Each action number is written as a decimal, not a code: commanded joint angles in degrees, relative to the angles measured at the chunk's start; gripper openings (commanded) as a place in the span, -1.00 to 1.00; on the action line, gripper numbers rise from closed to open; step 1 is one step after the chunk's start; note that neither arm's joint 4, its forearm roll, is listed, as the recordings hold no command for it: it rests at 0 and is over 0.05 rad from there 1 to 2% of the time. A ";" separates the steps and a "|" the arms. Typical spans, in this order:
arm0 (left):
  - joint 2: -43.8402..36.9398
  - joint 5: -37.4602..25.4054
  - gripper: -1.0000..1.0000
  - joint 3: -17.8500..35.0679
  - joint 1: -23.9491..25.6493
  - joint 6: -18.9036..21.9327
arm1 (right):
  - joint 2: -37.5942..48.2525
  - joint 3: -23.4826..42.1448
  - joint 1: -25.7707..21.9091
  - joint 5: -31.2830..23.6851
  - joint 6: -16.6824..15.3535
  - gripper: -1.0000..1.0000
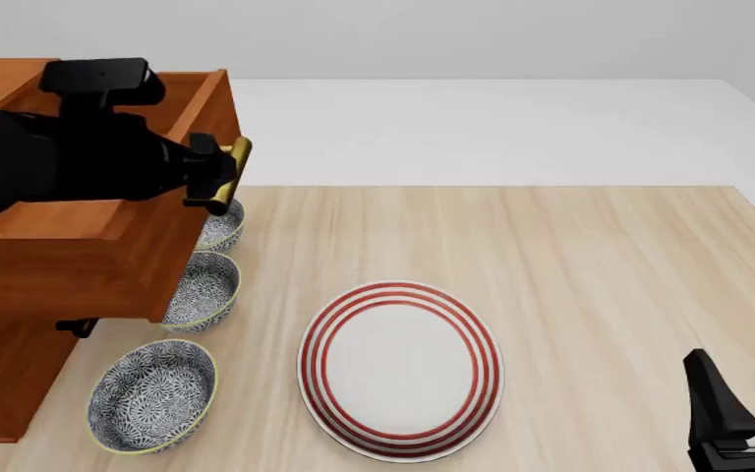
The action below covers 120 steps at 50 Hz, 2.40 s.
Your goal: Open the top drawer of the cabinet.
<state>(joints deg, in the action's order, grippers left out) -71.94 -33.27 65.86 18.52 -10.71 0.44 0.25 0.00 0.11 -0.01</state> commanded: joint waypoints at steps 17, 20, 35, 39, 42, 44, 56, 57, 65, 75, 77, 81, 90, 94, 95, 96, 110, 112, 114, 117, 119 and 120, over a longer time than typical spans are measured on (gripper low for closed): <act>-2.73 -6.88 1.00 3.58 2.97 2.32 | 0.01 0.00 -0.01 0.00 0.00 1.00; -1.84 -8.21 1.00 5.47 3.27 2.03 | 0.00 0.00 0.00 0.00 0.01 1.00; 0.20 -12.82 1.00 13.25 2.82 2.19 | 0.00 0.00 0.00 0.00 0.02 1.00; 0.64 -13.90 1.00 15.19 2.77 2.15 | 0.00 0.00 0.01 0.00 0.00 1.00; 0.76 -14.50 1.00 16.37 2.27 2.50 | 0.00 0.00 0.00 0.00 -0.01 1.00; 0.85 -14.71 1.00 16.49 2.40 2.37 | 0.00 0.00 -0.01 0.00 -0.01 1.00; 1.71 -16.12 1.00 18.49 1.97 2.79 | 0.00 0.00 0.00 0.00 0.00 1.00; 1.80 -16.21 1.00 18.60 1.97 2.78 | 0.01 0.00 0.00 0.00 0.01 1.00; 2.61 -16.52 1.00 19.19 2.09 2.49 | 0.00 0.00 -0.01 0.00 0.00 1.00; 4.45 -16.21 1.00 17.88 3.44 2.68 | 0.00 0.00 0.00 0.00 -0.01 1.00; 4.70 -16.13 1.00 17.66 3.60 2.65 | 0.00 0.00 -0.01 0.00 -0.01 1.00; 6.13 -16.63 1.00 18.53 4.89 2.29 | 0.00 0.00 0.00 0.00 0.00 1.00; 7.70 -17.68 1.00 18.14 6.17 2.38 | -0.01 0.00 -0.01 0.00 0.00 1.00; 8.48 -17.95 1.00 17.95 7.00 2.32 | -0.01 0.00 -0.01 0.00 0.00 1.00; 8.63 -18.04 1.00 17.99 7.19 2.45 | 0.00 0.00 -0.02 0.00 -0.02 1.00; 8.80 -18.14 1.00 18.11 7.33 2.41 | -0.01 0.00 0.00 0.00 0.00 1.00; 10.55 -19.26 1.00 17.43 9.84 2.61 | 0.00 0.00 -0.01 0.00 0.00 1.00; 10.70 -19.21 1.00 17.16 10.05 2.59 | -0.01 0.00 -0.01 0.00 0.01 1.00; 11.02 -19.23 1.00 16.87 10.41 2.47 | 0.00 0.00 -0.01 0.00 0.00 1.00; 11.46 -19.53 1.00 16.66 10.99 2.48 | -0.01 0.00 0.01 0.00 0.00 1.00; 11.74 -19.65 1.00 16.53 11.26 2.34 | 0.00 0.00 -0.01 0.00 0.00 1.00; 11.94 -19.71 1.00 16.46 11.49 2.31 | 0.00 0.00 -0.01 0.00 0.00 1.00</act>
<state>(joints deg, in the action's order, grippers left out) -61.37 -52.53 83.17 28.39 -8.21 0.44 0.25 -0.01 0.11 -0.01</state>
